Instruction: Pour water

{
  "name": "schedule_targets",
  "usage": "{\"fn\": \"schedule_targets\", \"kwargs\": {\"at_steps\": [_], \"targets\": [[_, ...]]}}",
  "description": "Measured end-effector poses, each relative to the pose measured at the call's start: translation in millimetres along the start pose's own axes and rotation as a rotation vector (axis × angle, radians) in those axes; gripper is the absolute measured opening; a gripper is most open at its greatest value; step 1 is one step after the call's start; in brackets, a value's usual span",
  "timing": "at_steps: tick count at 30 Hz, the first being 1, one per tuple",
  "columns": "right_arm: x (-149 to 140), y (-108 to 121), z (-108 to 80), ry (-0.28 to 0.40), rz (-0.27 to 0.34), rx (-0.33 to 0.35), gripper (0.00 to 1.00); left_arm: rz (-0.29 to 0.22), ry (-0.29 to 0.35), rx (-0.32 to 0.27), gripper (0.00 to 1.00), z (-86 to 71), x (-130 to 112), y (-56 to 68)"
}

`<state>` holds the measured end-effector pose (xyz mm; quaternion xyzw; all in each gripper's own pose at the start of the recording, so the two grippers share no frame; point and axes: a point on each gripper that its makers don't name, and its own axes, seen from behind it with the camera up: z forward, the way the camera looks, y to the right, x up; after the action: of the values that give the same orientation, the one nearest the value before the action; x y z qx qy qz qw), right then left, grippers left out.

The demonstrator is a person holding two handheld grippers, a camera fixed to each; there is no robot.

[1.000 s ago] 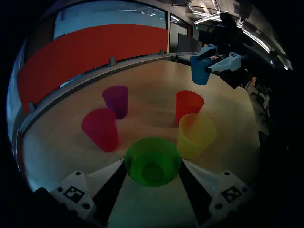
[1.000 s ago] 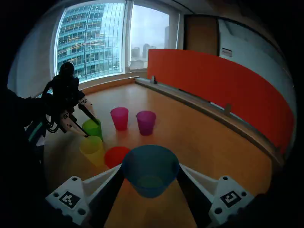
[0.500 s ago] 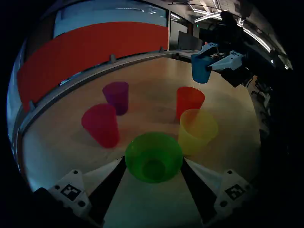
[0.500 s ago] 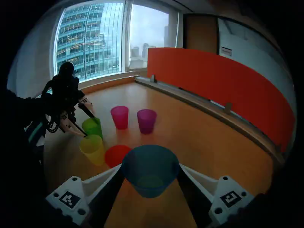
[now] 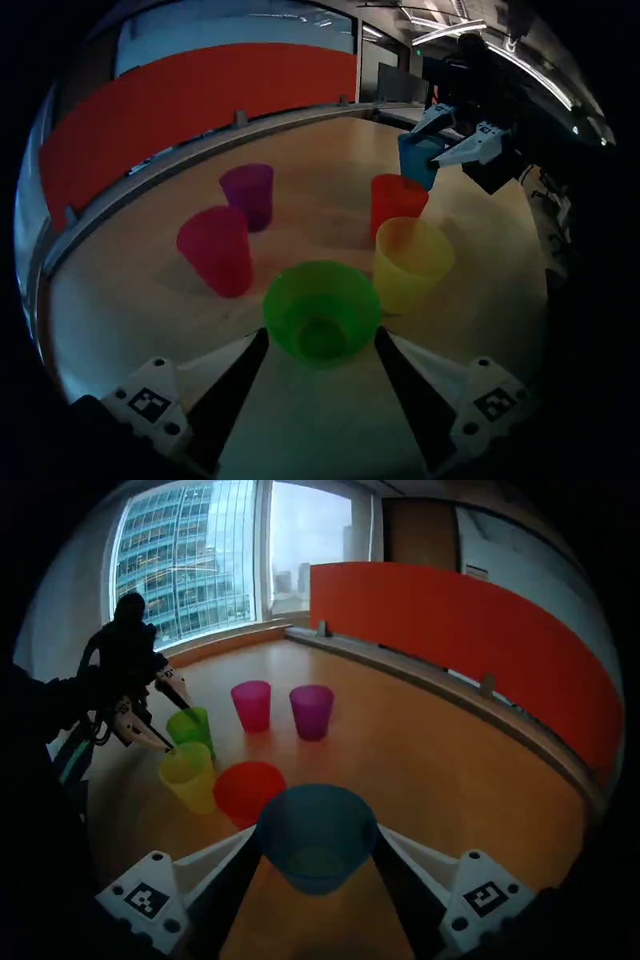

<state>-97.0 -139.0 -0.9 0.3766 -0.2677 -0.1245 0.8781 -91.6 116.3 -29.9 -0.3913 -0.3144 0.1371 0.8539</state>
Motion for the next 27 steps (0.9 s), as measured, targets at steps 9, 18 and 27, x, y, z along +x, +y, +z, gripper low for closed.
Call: {"fn": "schedule_targets", "kwargs": {"at_steps": [9, 18, 27], "targets": [[-21.2, -5.4, 10.2, -0.025, 0.027, 0.012, 0.93, 0.000, -0.006, -0.001, 0.99, -4.4, -5.6, 5.2], [-33.1, -6.3, 11.6, -0.039, 0.043, 0.012, 0.93, 0.003, -0.003, 0.004, 0.99, -7.8, -6.4, 5.7], [-43.8, -8.0, 11.9, -0.053, 0.022, 0.001, 0.93, 0.008, -0.002, 0.004, 0.99, -9.0, -6.9, 6.5]]}}
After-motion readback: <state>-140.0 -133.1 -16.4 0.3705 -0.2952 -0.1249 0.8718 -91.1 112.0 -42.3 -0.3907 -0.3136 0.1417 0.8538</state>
